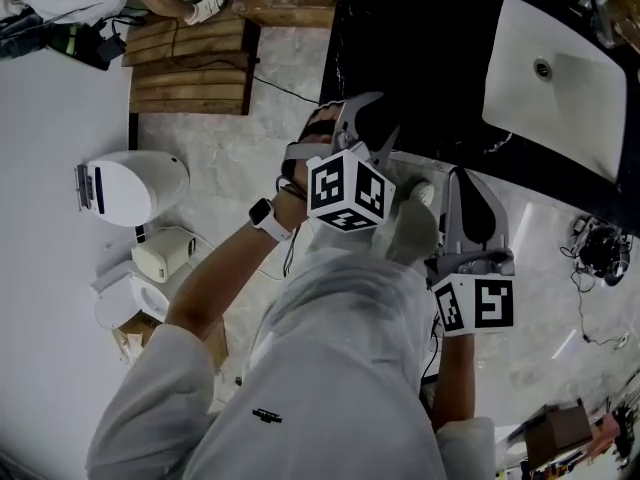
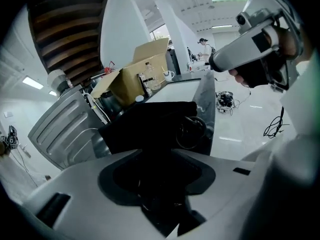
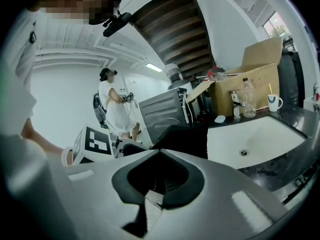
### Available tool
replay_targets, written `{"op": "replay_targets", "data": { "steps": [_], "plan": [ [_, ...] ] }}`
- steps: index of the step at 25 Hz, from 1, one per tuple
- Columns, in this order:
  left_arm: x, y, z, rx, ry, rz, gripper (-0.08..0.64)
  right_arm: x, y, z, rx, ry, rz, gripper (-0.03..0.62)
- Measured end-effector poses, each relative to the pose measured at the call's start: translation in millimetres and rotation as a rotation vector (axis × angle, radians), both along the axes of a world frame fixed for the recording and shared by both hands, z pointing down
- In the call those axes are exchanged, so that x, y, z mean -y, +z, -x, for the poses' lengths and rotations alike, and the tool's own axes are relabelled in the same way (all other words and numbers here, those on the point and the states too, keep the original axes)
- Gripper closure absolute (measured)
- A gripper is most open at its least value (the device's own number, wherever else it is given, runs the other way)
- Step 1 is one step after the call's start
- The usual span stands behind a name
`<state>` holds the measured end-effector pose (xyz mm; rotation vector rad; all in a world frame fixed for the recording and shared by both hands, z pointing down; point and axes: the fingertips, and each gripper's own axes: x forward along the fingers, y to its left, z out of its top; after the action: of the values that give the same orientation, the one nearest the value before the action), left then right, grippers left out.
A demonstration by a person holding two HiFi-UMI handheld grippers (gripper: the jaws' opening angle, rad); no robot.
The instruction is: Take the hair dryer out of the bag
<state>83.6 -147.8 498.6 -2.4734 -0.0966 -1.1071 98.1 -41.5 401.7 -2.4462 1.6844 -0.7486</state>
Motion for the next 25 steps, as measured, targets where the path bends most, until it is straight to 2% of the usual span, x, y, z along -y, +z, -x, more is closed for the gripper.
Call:
{"op": "replay_targets", "data": {
  "steps": [5,9,11,16,25],
  "plan": [
    [0.8,9.2,-4.4,0.012,0.039,-0.060,0.394,-5.6,8.4,-0.1,0.006,0.011,0.011,0.581],
    [5.8,8.3,-7.4,-0.004,0.018,-0.084,0.477,-10.1,15.4,-1.7,0.017,0.024,0.015,0.580],
    [8.3,8.5,-8.6,-0.006,0.005,-0.082,0.497,-10.2,17.1,-2.2,0.022,0.031,0.012,0.581],
    [11.9,2.5,-12.6,-0.015,-0.049,0.027,0.529,-3.9,18.7,-2.3,0.022,0.025,0.009,0.581],
    [6.7,-24.1,-21.3,-0.009,-0.069,0.251,0.534,12.3,25.4,4.3,0.028,-0.059,0.031,0.574]
  ]
}}
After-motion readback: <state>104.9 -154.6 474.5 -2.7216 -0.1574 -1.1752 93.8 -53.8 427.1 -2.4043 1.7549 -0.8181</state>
